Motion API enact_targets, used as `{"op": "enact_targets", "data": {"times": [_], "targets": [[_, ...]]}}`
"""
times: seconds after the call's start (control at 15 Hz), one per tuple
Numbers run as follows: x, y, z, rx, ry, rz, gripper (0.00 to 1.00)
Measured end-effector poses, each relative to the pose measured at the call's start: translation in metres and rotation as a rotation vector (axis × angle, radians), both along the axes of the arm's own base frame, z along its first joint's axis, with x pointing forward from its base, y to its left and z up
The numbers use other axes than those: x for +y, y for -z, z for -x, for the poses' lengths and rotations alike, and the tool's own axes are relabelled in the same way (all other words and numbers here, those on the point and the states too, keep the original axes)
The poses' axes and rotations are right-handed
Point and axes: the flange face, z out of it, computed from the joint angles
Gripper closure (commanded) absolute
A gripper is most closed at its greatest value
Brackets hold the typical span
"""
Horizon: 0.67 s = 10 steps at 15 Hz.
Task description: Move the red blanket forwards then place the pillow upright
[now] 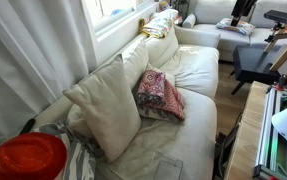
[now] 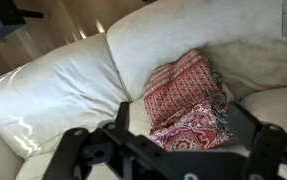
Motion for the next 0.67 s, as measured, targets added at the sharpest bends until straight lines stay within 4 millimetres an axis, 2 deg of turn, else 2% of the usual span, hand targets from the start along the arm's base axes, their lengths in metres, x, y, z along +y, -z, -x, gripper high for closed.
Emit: {"op": "enact_targets", "data": {"times": [0.67], "targets": [[0.0016, 0.0016, -0.0018, 0.006, -0.006, -0.002, 0.0]]}}
